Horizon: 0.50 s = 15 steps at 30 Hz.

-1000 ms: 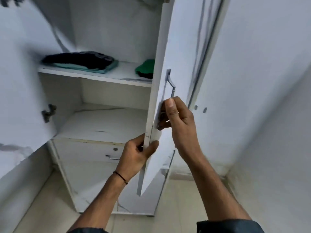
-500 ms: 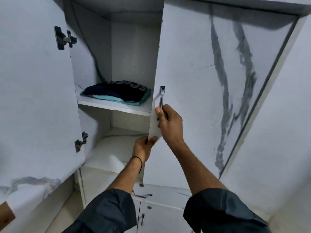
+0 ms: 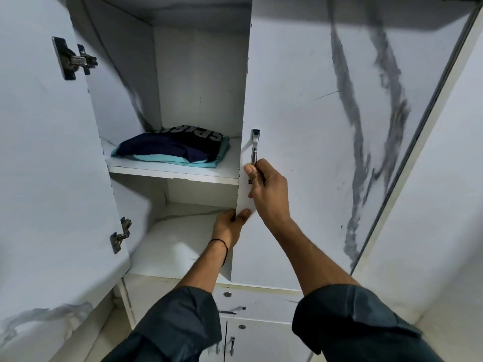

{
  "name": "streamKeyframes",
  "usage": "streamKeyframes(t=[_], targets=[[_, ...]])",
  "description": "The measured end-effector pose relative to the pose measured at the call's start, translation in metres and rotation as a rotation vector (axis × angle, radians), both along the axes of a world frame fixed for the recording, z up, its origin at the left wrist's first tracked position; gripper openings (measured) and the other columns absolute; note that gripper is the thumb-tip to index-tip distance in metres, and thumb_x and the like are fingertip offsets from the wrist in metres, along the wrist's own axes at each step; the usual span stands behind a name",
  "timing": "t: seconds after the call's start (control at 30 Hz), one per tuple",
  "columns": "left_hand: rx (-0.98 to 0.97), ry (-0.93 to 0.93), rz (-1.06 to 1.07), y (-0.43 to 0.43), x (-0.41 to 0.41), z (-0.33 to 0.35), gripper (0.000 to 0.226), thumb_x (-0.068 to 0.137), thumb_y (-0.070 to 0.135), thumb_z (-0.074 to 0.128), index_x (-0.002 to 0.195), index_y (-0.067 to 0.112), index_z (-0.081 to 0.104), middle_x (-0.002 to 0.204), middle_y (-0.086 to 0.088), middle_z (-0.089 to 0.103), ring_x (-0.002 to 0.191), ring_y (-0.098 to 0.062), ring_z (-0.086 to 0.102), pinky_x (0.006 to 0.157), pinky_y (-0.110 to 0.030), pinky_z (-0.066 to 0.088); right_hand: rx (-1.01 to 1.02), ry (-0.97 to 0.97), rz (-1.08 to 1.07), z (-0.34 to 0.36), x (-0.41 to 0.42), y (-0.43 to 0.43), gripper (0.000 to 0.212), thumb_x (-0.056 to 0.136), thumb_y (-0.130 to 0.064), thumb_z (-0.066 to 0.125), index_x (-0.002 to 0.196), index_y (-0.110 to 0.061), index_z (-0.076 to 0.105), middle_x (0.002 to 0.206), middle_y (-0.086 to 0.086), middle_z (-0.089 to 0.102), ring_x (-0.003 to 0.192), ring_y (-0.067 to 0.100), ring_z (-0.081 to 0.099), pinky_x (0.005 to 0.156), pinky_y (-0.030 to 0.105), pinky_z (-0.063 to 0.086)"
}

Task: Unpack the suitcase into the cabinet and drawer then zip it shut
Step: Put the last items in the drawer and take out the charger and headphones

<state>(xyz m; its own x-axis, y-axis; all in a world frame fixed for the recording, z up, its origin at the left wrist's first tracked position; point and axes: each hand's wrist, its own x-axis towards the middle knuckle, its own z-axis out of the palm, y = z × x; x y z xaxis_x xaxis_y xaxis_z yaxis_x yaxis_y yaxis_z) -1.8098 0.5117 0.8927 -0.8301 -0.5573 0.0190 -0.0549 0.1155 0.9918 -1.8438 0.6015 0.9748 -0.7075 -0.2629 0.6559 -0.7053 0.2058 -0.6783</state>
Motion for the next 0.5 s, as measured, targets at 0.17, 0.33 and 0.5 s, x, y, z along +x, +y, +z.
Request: streamKeyframes(t=[0.17, 0.33, 0.5], targets=[[-0.045, -0.028, 0.096, 0.011, 0.025, 0.016, 0.028, 0.089, 0.030, 0.069, 0.075, 0.009, 0.057, 0.070, 0.001, 0.056, 0.068, -0.016, 0.051, 0.064, -0.023, 0.037, 0.046, -0.180, 0.067, 0.007, 0.017, 0.012, 0.026, 0.100, -0.044, 0.055, 0.099, -0.017, 0.055, 0.081, 0.001, 0.064, 0.072, 0.022, 0.064, 0.073, 0.044, 0.059], [0.018, 0.121, 0.182, 0.008, 0.093, 0.008, 0.007, 0.093, 0.020, 0.062, 0.094, 0.021, 0.068, 0.097, 0.003, 0.071, 0.092, -0.016, 0.066, 0.081, -0.031, 0.052, 0.004, -0.245, 0.055, -0.022, 0.065, 0.029, 0.035, 0.098, -0.046, 0.057, 0.122, -0.023, 0.046, 0.085, -0.002, 0.063, 0.080, 0.020, 0.067, 0.078, 0.041, 0.056], [0.026, 0.221, 0.422, -0.001, 0.202, -0.004, 0.011, 0.094, 0.012, 0.058, 0.092, 0.019, 0.067, 0.092, -0.007, 0.073, 0.071, -0.013, 0.069, 0.062, -0.024, 0.048, 0.057, -0.295, 0.294, -0.040, 0.133, 0.014, 0.017, 0.096, -0.035, 0.064, 0.095, -0.020, 0.059, 0.082, -0.005, 0.064, 0.076, 0.021, 0.065, 0.071, 0.041, 0.058]])
